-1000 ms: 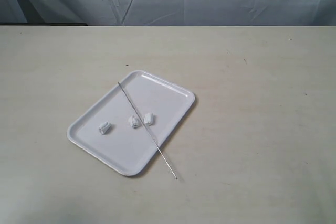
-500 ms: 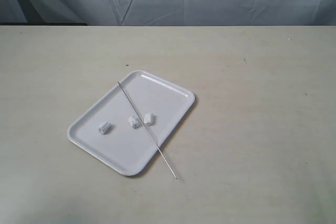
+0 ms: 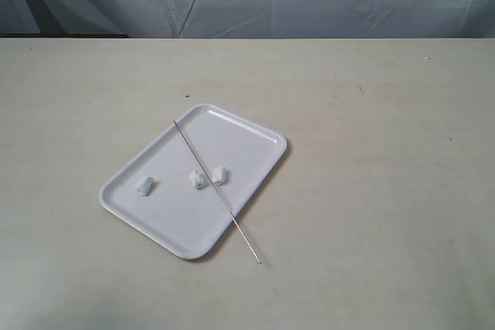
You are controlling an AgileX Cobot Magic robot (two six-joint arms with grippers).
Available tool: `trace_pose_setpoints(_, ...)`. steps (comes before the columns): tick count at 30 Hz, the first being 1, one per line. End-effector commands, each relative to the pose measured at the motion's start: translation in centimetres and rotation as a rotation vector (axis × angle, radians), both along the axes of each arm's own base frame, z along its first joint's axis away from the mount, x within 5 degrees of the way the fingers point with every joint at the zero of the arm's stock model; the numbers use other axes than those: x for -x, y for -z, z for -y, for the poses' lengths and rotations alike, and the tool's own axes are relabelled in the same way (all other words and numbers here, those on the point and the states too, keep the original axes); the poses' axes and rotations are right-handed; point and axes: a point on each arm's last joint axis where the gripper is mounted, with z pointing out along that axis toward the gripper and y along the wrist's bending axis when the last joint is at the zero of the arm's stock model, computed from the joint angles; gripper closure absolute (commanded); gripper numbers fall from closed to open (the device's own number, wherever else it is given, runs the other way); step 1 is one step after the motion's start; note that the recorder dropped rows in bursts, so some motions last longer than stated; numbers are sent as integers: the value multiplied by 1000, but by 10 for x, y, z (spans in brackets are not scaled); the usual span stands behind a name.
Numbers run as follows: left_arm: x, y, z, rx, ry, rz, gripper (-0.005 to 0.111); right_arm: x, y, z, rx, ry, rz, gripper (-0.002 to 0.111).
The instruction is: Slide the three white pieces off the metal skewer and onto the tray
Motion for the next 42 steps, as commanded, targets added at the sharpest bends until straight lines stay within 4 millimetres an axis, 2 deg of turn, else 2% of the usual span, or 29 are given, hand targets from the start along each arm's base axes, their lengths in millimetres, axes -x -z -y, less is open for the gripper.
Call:
trace_pose_setpoints(1,0,0,0,-2,4,9,107,0,-1,0,6,-2,13,74)
trace_pose_setpoints(42,0,0,0,14,3,9,107,0,-1,0,4,-2,14,74)
